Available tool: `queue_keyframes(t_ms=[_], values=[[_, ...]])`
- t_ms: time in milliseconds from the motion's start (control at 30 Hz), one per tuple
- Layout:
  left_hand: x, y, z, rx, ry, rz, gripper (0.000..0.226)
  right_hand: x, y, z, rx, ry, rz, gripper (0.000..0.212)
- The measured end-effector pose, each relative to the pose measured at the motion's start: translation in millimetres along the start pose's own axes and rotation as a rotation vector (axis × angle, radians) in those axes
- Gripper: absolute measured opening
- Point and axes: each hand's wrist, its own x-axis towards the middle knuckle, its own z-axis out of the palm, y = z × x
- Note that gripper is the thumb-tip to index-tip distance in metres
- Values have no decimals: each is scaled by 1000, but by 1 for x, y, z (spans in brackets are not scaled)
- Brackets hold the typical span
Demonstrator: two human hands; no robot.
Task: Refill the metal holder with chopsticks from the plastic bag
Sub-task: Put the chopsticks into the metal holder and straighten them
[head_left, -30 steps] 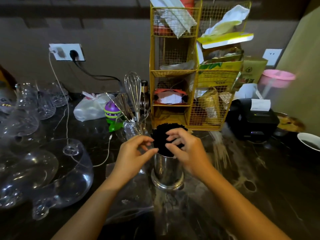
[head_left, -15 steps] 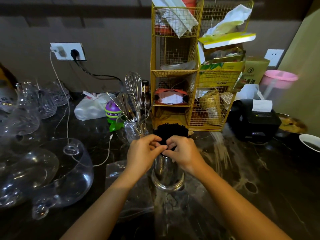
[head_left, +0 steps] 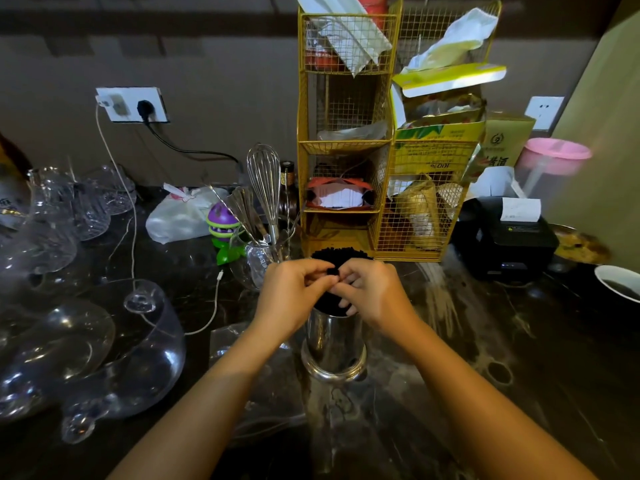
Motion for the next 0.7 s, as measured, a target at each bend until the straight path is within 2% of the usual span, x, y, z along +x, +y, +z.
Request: queue_keyframes(t_ms=[400,567,700], values=[[26,40,-19,-21,-1,96,22,5,-35,-28,49,67,-88,8],[43,66,-31,-24,18,161,22,9,-54,-45,123,84,-181,24],[53,84,-37,29,21,242,22,10,-67,-59,191,74,-228,17]])
